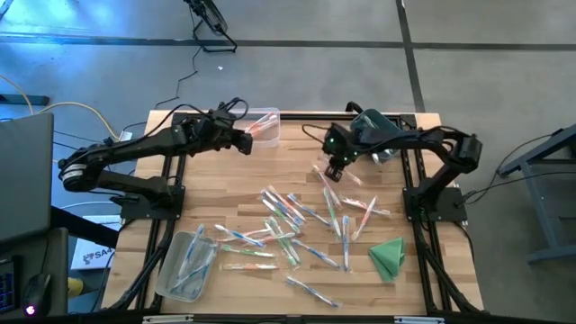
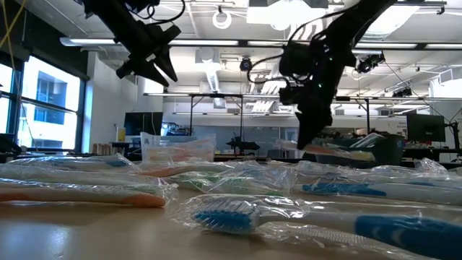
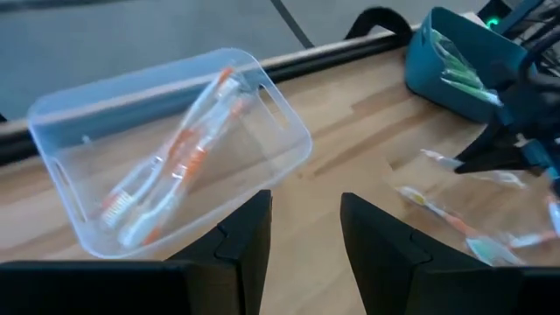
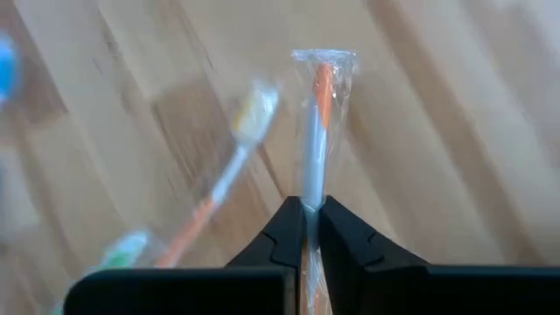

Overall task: Pick & Place Toothbrushes
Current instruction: Put the orange toothbrush into the transparent bin

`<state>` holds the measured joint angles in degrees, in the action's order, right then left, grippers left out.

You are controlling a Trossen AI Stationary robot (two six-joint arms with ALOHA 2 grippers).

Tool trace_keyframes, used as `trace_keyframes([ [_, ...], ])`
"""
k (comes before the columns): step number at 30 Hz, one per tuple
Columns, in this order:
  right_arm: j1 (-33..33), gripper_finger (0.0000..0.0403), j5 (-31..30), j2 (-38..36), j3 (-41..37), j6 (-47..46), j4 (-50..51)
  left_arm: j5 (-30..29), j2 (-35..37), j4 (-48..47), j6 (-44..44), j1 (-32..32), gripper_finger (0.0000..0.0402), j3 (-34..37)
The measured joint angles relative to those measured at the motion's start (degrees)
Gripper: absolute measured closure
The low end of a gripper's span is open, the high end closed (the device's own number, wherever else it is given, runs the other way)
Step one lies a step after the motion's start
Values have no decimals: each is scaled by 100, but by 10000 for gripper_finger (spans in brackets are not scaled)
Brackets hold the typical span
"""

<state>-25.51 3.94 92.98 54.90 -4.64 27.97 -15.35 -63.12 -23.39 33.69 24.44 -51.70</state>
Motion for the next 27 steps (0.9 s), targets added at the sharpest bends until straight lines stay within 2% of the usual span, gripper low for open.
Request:
trace_keyframes([
  [6, -293, 388, 626, -169, 296, 36, -352, -19, 51, 124, -323, 115, 265, 0],
  [13, -501, 388, 1183, -211, 680, 4, -728, 750, 68, 105, -807, 733, 267, -2],
  [17, -532, 388, 1530, -211, 812, -24, -1214, 1017, 68, 175, -1099, 1056, 290, 0],
  [23, -637, 388, 2324, -211, 858, -407, -2230, 1249, 27, 1273, -1632, 1067, 346, 88],
  [27, -743, 388, 2634, -213, 858, -625, -2590, 1724, -59, 2538, -1680, 1069, 378, 623],
])
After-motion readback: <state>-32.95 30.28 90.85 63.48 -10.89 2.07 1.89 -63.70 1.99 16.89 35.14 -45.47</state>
